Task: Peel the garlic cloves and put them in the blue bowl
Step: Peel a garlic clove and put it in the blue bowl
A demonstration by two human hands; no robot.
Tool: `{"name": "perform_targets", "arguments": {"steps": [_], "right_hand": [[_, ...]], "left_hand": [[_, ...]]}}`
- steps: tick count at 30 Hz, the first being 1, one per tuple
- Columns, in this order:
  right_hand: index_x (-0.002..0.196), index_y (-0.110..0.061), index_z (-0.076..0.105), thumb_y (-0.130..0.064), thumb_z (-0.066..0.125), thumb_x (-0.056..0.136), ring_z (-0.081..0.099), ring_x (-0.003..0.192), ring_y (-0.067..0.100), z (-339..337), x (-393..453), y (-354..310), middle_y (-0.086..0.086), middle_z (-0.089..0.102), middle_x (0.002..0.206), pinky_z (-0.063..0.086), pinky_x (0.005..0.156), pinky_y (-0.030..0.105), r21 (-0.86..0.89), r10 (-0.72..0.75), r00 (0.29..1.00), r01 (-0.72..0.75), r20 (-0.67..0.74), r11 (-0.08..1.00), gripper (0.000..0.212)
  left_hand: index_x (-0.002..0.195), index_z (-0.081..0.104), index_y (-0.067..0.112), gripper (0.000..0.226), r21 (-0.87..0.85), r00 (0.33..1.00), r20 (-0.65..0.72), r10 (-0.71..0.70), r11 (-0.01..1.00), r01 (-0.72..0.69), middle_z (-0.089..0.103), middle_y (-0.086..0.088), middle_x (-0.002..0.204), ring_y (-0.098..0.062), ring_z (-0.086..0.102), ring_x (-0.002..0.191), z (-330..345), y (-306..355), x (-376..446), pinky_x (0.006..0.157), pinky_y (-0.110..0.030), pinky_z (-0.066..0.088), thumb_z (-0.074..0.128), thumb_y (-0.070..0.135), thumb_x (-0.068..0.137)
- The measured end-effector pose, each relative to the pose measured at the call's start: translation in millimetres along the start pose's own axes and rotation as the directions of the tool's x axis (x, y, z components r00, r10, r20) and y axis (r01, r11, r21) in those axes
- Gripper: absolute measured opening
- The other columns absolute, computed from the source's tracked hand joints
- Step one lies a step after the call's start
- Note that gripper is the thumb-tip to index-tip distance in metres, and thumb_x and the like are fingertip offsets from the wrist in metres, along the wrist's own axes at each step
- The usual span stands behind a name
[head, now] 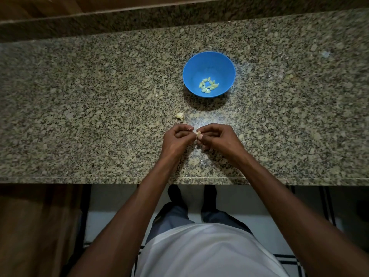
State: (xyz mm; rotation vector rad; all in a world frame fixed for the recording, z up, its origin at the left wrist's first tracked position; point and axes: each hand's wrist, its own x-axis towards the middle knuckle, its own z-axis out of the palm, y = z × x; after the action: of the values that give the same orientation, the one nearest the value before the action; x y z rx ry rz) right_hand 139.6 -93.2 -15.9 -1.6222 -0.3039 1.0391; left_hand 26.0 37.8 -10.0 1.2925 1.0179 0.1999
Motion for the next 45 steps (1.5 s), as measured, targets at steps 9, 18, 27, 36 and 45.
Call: {"name": "perform_targets", "arguments": {"steps": [9,18,27,36,45], "right_hand": [[0.107,0.000,0.078,-0.007,0.082,0.090,0.077,0.079,0.023,-3.3,-1.5,-1.1,0.020,0.079,0.092,0.065,0.079,0.044,0.056,-0.008,1.000,0.009,-0.014,0.998,0.019],[0.101,-0.015,0.084,-0.021,0.086,0.087,0.078,0.084,0.010,-1.7,9.0,2.2,-0.002,0.082,0.092,0.065,0.081,0.037,-0.276,-0.155,0.984,0.127,-0.082,0.953,0.015],[0.105,-0.011,0.083,-0.018,0.083,0.090,0.079,0.086,0.016,-4.7,5.4,2.0,0.000,0.082,0.093,0.066,0.082,0.037,-0.198,-0.172,0.985,0.163,-0.025,0.966,0.017],[0.113,0.003,0.077,-0.003,0.076,0.094,0.078,0.085,0.027,-1.5,4.1,11.7,0.019,0.080,0.095,0.064,0.082,0.038,0.134,-0.073,0.995,0.082,-0.068,0.988,0.020],[0.111,-0.005,0.080,-0.010,0.079,0.092,0.071,0.080,0.025,-3.8,3.3,12.2,0.018,0.080,0.094,0.062,0.076,0.038,0.140,-0.047,0.995,0.059,-0.087,0.988,0.019]], "left_hand": [[0.100,0.082,0.010,0.016,0.143,0.990,0.060,0.129,0.980,-0.136,0.081,-0.002,0.093,-0.014,0.077,0.092,-1.4,-1.1,-3.9,0.085,-0.029,0.062,0.083,0.022,0.089],[0.099,0.082,0.011,0.013,0.161,0.992,0.084,0.094,0.981,-0.106,0.081,-0.002,0.094,-0.010,0.076,0.090,-3.6,3.6,-2.4,0.078,-0.020,0.057,0.080,0.021,0.091],[0.092,0.080,0.015,0.016,0.222,0.994,0.103,0.047,0.973,-0.069,0.079,0.001,0.089,-0.012,0.074,0.089,-4.0,6.4,1.4,0.087,-0.034,0.061,0.082,0.030,0.087],[0.096,0.072,0.013,0.013,0.365,0.998,-0.022,0.058,0.930,-0.046,0.075,-0.003,0.089,-0.018,0.073,0.082,-2.6,-2.2,5.0,0.078,-0.038,0.062,0.072,0.026,0.093],[0.112,0.078,0.013,0.025,0.182,0.985,0.031,0.171,0.968,-0.174,0.079,0.001,0.104,-0.008,0.074,0.096,-6.8,-4.3,-3.5,0.079,-0.021,0.059,0.080,0.028,0.093]]}}
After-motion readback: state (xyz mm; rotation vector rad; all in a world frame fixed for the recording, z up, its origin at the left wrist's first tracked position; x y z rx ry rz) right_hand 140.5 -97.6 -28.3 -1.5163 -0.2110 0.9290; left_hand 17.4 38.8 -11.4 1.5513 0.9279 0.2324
